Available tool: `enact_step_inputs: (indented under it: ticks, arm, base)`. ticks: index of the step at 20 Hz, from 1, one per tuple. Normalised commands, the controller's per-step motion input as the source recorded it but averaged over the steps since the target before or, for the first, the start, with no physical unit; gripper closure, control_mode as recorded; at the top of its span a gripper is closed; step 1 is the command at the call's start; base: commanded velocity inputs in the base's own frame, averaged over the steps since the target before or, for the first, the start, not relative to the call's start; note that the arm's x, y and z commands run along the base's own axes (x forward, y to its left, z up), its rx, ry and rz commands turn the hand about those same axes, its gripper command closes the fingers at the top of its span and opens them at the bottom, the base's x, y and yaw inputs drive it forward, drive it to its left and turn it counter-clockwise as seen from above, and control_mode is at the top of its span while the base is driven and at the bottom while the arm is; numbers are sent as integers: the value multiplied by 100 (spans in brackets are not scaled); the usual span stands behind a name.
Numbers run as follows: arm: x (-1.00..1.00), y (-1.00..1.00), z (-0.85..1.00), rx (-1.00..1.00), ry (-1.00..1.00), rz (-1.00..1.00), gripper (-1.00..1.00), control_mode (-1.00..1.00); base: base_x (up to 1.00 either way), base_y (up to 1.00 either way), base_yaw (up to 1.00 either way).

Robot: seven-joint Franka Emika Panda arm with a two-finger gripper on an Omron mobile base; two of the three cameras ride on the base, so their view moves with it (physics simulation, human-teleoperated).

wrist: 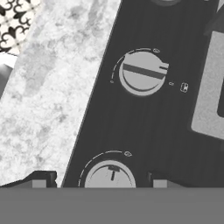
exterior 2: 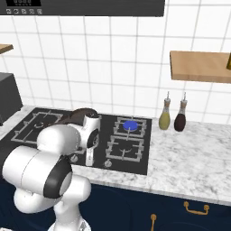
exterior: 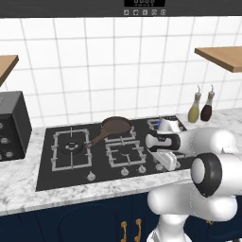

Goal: Turn off the rear right burner of the stove.

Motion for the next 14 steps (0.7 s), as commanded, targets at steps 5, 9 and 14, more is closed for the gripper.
enact_step_inputs:
  ticks: [5, 9, 14]
  arm:
    - [0, -13, -14, 0, 0, 0, -100, -100]
    - [0, -10, -2, 0, -4, 0, -100, -100]
    - [0, -8, 0, 0, -15, 0, -100, -100]
  base:
    - [0, 0, 0]
    - [0, 0, 0]
    - [0, 0, 0]
